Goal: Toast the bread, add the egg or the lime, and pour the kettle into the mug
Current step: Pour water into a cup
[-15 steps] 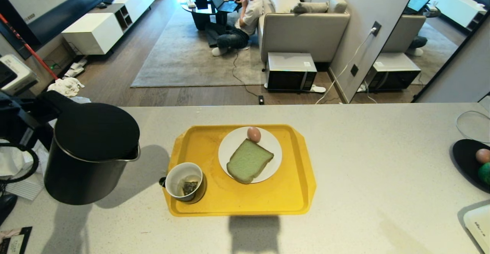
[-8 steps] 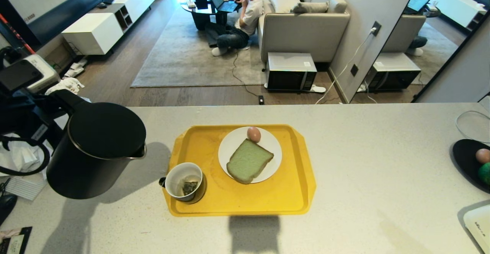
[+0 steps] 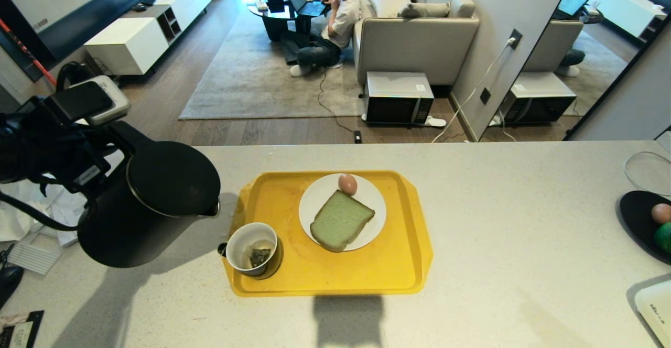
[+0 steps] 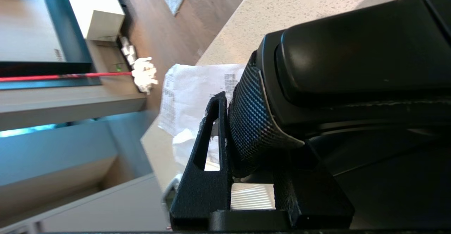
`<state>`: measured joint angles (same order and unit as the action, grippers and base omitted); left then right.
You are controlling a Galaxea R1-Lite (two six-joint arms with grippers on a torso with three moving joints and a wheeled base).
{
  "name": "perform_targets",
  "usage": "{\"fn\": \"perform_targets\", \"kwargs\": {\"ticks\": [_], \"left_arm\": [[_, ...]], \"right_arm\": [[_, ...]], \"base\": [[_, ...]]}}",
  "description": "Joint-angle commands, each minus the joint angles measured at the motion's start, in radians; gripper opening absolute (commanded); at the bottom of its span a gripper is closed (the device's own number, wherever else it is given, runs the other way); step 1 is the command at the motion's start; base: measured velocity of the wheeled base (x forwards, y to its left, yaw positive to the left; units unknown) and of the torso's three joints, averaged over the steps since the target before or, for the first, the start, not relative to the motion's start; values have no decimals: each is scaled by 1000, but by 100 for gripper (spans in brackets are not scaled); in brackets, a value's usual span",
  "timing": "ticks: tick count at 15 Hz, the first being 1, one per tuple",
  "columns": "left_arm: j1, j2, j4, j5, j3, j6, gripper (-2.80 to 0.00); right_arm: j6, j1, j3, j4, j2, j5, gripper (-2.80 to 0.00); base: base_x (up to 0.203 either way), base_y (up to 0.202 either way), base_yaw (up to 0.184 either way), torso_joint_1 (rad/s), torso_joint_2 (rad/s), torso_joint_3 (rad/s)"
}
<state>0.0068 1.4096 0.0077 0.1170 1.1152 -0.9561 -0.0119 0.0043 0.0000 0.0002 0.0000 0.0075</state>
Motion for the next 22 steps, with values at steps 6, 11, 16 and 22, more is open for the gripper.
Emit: {"fn": "perform_targets", "kwargs": {"ticks": [6,11,16,22], "left_arm": [[-97,40,5,112,38,-42,-280],[-172,70,4,210,60,-64,-280],[-240,96,3,297,70,-91,-280],[-271,104,6,371,94,-222,-280]], "right_arm": [[0,0,2,0,0,0,-280],[0,0,2,0,0,1,-280],[0,0,2,0,0,0,-280],[0,0,2,0,0,1,-280]], "base": [[0,0,0,0,0,0],[0,0,0,0,0,0],[0,0,0,0,0,0],[0,0,0,0,0,0]]}}
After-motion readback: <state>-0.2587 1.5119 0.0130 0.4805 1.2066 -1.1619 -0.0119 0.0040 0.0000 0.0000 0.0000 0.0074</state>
